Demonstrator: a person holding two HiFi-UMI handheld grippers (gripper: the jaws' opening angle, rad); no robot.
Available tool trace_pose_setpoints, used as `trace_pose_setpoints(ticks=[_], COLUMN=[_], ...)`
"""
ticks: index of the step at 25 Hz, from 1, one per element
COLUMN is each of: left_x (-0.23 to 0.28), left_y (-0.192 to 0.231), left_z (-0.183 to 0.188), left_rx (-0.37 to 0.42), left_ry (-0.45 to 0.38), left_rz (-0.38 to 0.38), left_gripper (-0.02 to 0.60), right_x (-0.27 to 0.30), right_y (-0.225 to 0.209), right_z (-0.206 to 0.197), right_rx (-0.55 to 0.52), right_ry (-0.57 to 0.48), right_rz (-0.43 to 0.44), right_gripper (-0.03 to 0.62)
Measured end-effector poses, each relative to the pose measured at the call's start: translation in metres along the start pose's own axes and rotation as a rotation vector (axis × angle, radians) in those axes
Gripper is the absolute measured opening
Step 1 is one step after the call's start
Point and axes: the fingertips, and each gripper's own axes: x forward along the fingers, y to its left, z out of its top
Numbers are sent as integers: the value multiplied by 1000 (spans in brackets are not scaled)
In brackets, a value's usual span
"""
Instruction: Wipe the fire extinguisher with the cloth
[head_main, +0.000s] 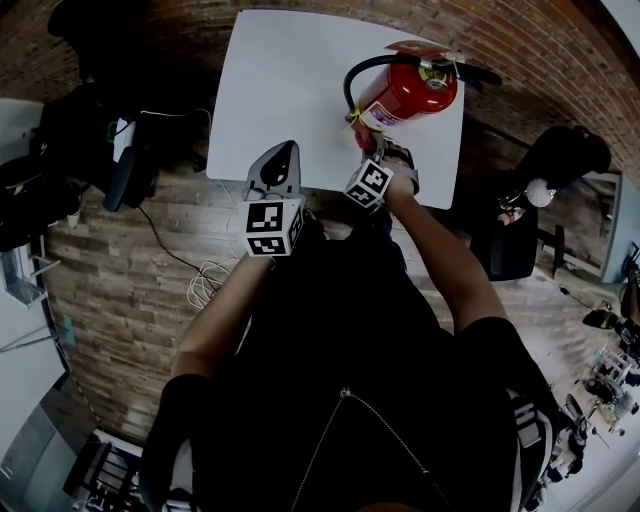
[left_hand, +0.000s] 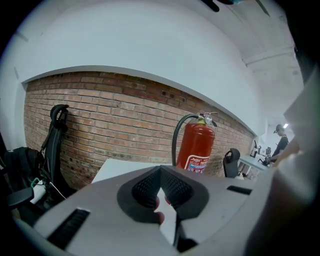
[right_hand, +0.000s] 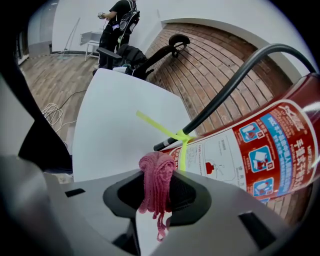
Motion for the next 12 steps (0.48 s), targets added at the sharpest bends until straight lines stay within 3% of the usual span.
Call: trace_pose_setpoints(ticks=[12], left_x=[-1], left_y=[-4], left_z=[2], left_rx=[-3], left_ry=[-12], left_rz=[-11], left_gripper=[8], right_x=[-26], right_y=[-16], right_z=[7], right_rx=[20], right_ry=[-29], right_rz=[1], right_gripper=[124])
